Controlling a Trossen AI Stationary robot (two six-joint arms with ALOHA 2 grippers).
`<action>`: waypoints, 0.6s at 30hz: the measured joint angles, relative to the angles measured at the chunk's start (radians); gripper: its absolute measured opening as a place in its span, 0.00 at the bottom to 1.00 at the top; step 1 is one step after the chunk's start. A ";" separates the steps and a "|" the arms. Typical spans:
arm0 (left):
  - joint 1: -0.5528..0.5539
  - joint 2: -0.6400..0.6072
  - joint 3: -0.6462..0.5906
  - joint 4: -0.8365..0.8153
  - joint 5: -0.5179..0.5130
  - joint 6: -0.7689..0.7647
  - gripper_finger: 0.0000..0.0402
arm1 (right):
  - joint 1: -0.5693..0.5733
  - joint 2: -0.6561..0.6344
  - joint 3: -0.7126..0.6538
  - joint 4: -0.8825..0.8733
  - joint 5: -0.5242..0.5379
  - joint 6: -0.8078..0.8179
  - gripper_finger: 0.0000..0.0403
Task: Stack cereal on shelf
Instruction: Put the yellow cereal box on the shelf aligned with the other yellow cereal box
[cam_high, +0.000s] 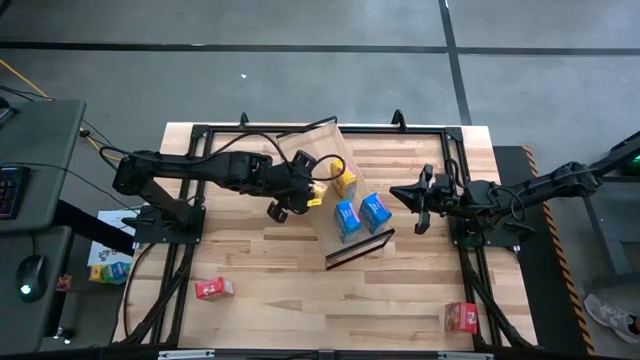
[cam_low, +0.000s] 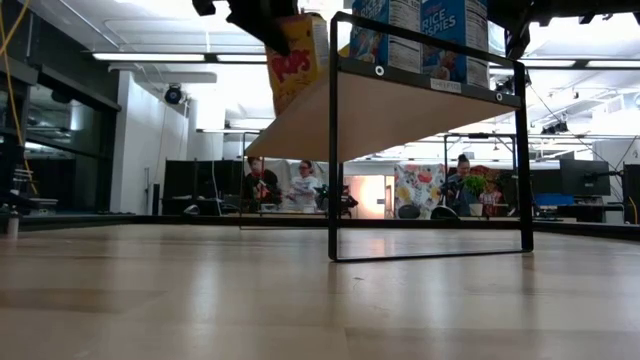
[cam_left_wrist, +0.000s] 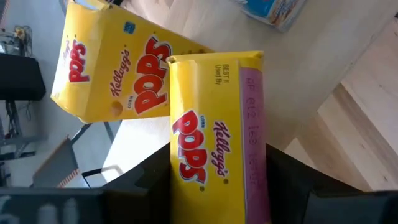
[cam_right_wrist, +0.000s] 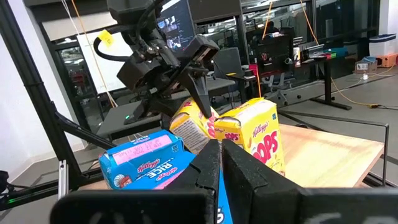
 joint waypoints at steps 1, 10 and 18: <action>0.000 0.000 0.000 -0.001 0.002 -0.004 0.45 | 0.000 0.000 0.000 0.001 0.000 0.000 0.03; 0.000 -0.006 -0.001 -0.001 0.053 -0.027 0.45 | 0.000 0.000 0.000 0.000 0.000 0.016 0.03; 0.000 -0.063 -0.001 0.007 0.069 -0.056 0.45 | 0.000 0.000 0.000 0.000 0.000 0.016 0.03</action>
